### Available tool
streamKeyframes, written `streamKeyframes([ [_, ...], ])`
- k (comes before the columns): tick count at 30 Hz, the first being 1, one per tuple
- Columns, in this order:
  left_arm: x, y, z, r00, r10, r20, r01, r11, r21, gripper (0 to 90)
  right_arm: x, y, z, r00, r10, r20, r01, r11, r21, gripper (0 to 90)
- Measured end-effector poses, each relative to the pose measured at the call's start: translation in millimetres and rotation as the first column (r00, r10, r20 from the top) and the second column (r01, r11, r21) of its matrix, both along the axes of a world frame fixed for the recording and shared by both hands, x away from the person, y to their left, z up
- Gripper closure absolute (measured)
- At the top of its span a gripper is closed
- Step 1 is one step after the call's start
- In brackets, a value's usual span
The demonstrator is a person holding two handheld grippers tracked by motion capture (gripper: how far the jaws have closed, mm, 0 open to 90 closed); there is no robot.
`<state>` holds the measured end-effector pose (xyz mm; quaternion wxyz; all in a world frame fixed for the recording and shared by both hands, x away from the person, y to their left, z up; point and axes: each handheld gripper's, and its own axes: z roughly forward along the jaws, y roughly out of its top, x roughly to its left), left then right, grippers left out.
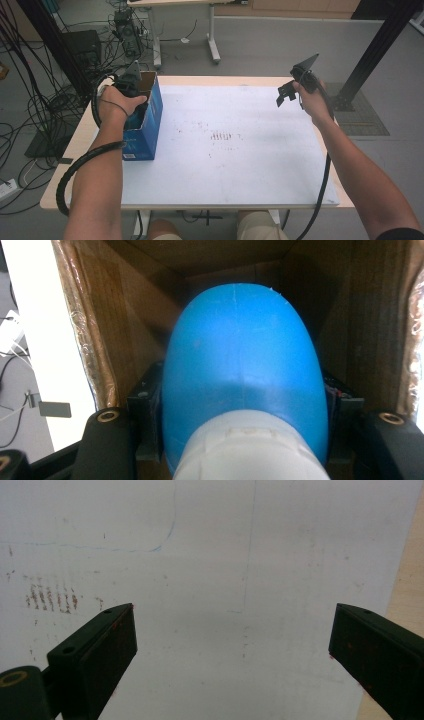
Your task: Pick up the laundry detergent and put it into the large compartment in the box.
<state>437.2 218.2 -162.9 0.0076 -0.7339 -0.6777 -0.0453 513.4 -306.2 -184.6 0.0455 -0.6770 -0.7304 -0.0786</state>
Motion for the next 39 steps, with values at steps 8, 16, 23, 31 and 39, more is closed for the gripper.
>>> streamKeyframes([
  [8,0.1,0.6,-0.1,1.0000,0.001,0.001,-0.001,1.0000,-0.001,37.1,0.8,0.6,-0.3,1.0000,0.000,-0.001,0.000,1.000,-0.001,5.1],
  [16,-0.4,0.7,0.0,1.0000,0.002,0.003,-0.002,1.0000,-0.001,37.1,1.0,1.4,0.0,1.0000,0.001,-0.001,-0.001,1.000,-0.001,5.2],
  [23,-1.2,1.1,0.0,1.0000,0.007,0.005,-0.007,1.0000,-0.001,37.1,0.5,1.3,0.3,1.0000,-0.001,-0.001,0.001,1.000,-0.001,5.1],
  [31,-1.2,0.6,0.0,1.0000,0.003,0.005,-0.003,1.0000,-0.001,37.1,-0.7,0.5,0.6,1.0000,-0.001,0.003,0.001,1.000,-0.001,5.2],
  [39,-1.2,2.5,0.0,1.0000,0.005,0.006,-0.005,1.0000,-0.006,37.1,0.0,1.4,0.0,1.0000,0.000,0.001,0.000,1.000,-0.003,5.2],
])
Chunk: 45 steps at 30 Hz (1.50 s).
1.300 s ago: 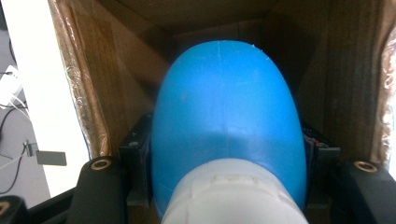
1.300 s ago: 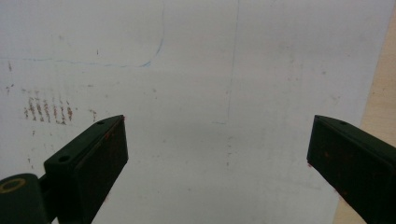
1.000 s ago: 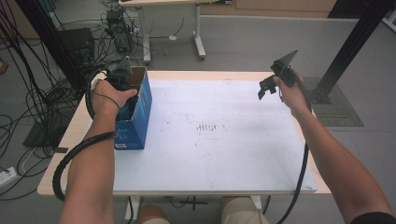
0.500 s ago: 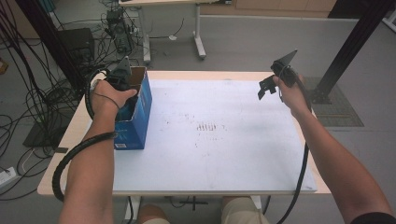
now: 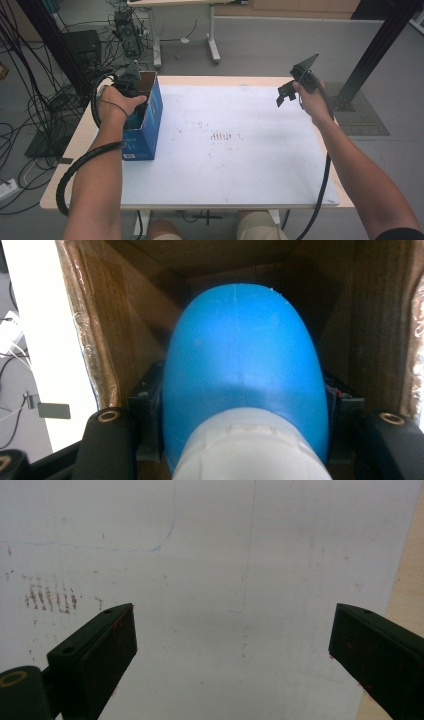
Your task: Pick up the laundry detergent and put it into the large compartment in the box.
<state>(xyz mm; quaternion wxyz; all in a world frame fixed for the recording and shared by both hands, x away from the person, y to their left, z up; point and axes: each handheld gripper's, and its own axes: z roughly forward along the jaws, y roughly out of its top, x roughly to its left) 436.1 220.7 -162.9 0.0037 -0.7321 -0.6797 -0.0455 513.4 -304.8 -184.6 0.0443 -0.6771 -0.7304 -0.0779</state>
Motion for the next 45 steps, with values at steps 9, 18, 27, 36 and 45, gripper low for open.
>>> streamKeyframes([
  [9,-1.1,1.5,0.0,1.0000,0.000,0.004,0.000,1.0000,-0.004,37.1,0.6,3.2,-0.6,1.0000,0.005,-0.001,-0.005,1.000,-0.002,5.2],
  [18,-1.2,2.0,0.2,1.0000,0.003,0.003,-0.003,1.0000,-0.005,37.1,0.0,2.6,0.1,1.0000,0.005,0.000,-0.005,1.000,0.001,5.1],
  [27,-1.2,1.6,0.3,1.0000,0.001,0.003,-0.001,1.0000,-0.003,37.0,0.3,2.1,-0.3,1.0000,0.004,0.000,-0.004,1.000,0.000,5.2],
  [36,-1.6,1.3,0.4,1.0000,0.003,0.002,-0.003,1.0000,-0.003,37.1,-0.1,1.5,0.1,1.0000,0.004,0.001,-0.004,1.000,0.002,5.2],
  [45,-2.0,2.8,1.7,1.0000,0.005,0.007,-0.005,0.9999,-0.009,36.8,-0.7,1.0,0.4,1.0000,0.006,0.002,-0.006,1.000,0.002,5.1],
])
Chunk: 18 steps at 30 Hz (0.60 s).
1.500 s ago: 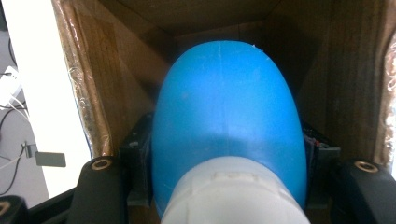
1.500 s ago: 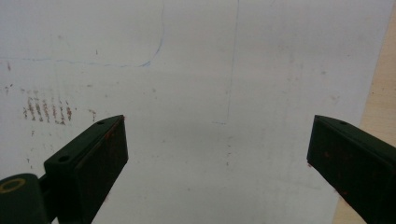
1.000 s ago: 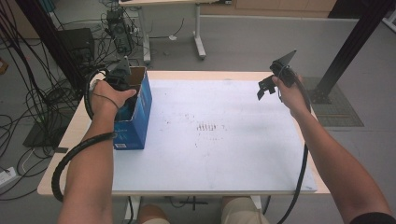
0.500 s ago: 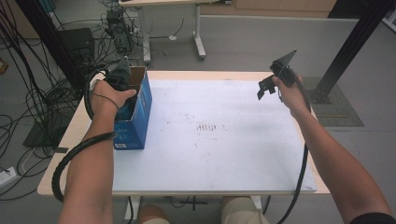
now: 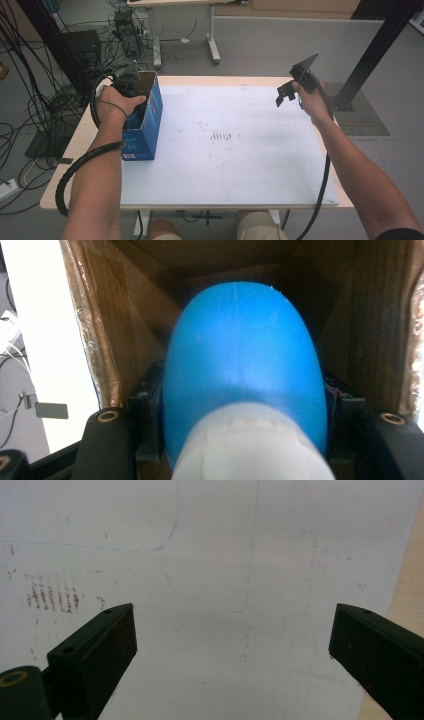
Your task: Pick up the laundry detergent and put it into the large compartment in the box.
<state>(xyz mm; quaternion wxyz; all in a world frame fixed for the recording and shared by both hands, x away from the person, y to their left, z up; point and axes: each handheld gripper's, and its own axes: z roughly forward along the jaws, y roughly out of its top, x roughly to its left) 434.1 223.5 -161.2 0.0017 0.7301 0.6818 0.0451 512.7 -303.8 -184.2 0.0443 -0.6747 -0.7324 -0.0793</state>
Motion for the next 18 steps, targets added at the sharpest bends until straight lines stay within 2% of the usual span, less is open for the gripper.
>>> streamKeyframes([
  [8,-2.7,3.1,7.3,0.9999,0.003,0.011,-0.003,0.9999,-0.013,33.9,-0.1,2.4,0.6,1.0000,0.004,0.000,-0.004,1.000,0.001,5.2],
  [18,-4.8,0.0,15.2,0.9999,-0.003,0.014,0.003,1.0000,-0.008,31.2,-1.7,3.5,1.7,1.0000,0.007,0.005,-0.007,1.000,0.002,5.2],
])
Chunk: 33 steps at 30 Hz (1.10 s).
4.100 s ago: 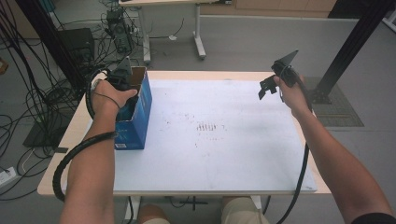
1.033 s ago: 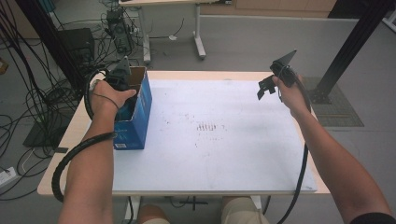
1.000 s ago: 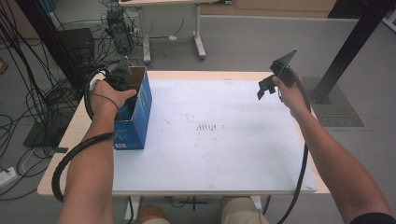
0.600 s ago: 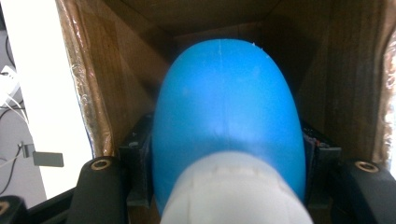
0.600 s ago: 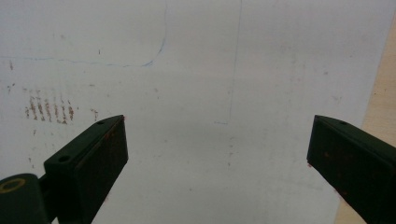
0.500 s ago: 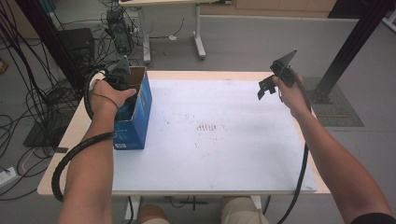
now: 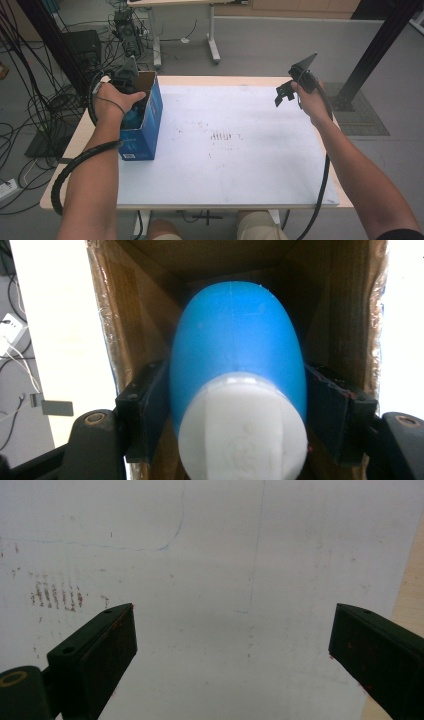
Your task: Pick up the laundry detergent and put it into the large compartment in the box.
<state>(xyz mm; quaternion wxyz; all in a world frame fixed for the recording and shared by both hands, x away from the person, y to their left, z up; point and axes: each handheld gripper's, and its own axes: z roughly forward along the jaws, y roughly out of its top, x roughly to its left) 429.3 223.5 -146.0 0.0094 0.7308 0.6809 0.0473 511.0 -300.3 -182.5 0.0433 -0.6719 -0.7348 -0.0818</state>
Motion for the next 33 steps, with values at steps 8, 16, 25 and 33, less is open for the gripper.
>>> streamKeyframes([
  [8,-4.1,0.8,9.3,1.0000,-0.002,0.005,0.002,1.0000,0.004,29.8,0.7,3.3,0.4,1.0000,0.009,0.000,-0.009,1.000,-0.001,5.2],
  [16,-11.1,-0.6,28.3,0.9995,-0.026,0.019,0.026,0.9996,0.011,26.8,1.3,6.0,0.3,0.9999,0.012,-0.003,-0.012,1.000,-0.004,5.2],
  [25,-18.4,-8.9,56.5,0.9947,-0.087,0.054,0.088,0.9961,-0.013,22.0,2.3,8.5,-0.7,0.9999,0.010,-0.007,-0.010,1.000,-0.009,5.2],
  [33,-26.3,-25.2,72.4,0.9798,-0.181,0.085,0.185,0.9821,-0.038,19.1,2.3,11.2,-0.5,1.0000,0.000,-0.009,0.000,1.000,-0.009,5.1],
])
